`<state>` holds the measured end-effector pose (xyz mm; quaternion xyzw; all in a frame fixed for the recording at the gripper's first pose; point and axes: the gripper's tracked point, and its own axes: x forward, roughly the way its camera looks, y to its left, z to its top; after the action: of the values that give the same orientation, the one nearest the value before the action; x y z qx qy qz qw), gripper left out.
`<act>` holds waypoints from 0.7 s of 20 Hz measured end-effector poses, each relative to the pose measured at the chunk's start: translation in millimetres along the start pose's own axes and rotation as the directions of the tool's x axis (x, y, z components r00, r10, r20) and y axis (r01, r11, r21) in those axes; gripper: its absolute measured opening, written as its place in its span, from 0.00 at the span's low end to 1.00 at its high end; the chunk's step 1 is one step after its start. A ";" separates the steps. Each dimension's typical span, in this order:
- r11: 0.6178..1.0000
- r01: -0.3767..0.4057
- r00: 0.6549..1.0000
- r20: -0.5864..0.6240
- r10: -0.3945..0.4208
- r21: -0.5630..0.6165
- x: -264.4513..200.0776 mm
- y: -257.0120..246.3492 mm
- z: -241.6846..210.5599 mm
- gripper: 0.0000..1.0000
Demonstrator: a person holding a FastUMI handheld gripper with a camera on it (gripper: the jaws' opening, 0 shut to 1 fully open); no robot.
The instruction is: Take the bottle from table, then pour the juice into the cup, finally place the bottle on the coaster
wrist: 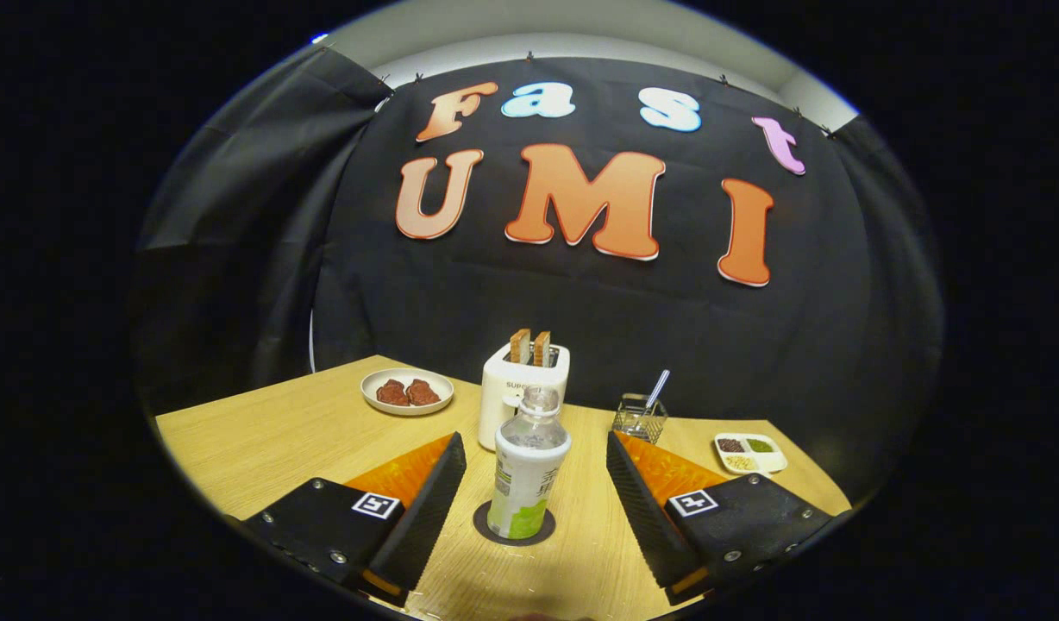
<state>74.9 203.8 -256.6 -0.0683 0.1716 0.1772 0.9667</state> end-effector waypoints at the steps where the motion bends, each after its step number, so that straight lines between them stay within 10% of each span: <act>1: 1.000 0.009 1.000 0.023 -0.009 -0.006 -13.3 -2.0 12.3 0.98; 14: 0.993 0.104 0.975 0.191 -0.114 0.060 -195.5 -54.6 104.5 0.98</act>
<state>-44.7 110.9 -85.8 -0.0359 0.0768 0.1255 0.9885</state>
